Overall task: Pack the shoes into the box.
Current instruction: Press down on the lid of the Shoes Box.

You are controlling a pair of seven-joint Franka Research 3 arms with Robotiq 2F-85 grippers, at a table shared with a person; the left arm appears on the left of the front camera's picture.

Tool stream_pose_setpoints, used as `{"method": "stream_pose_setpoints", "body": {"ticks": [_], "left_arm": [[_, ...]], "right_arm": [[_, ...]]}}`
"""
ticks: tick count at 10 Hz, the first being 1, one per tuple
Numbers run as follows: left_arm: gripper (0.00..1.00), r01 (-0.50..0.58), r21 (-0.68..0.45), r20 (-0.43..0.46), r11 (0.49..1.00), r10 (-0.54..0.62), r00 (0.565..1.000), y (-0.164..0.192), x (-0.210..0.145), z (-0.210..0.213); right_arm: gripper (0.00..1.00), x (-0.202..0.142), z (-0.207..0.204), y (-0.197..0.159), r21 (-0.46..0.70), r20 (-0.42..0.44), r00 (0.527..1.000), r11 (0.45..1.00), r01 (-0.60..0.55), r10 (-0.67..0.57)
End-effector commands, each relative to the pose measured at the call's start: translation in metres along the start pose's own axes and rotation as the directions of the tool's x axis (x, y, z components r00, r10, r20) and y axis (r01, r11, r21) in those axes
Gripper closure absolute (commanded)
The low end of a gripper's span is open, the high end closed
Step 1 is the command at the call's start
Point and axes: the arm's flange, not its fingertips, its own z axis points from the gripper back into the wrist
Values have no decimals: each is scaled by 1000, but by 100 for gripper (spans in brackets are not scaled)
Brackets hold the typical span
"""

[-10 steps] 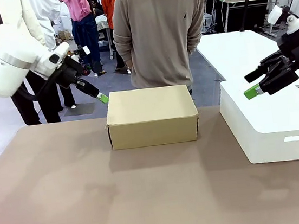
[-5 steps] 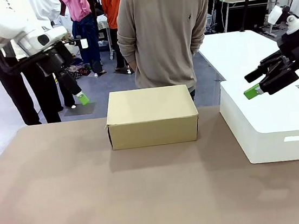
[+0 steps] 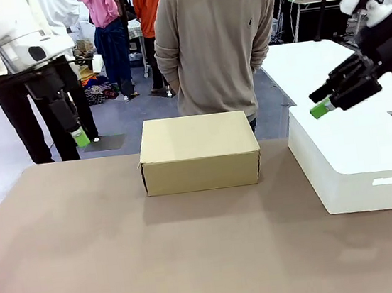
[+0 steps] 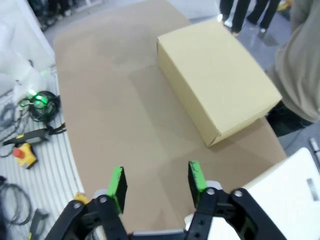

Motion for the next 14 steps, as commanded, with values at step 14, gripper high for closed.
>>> {"method": "stream_pose_setpoints", "body": {"ticks": [14], "left_arm": [[0,-220,175,-142,960,246,959,-57,-34,-17]], "right_arm": [[100,125,-114,-70,-143,-372,928,989,-37,-20]]}}
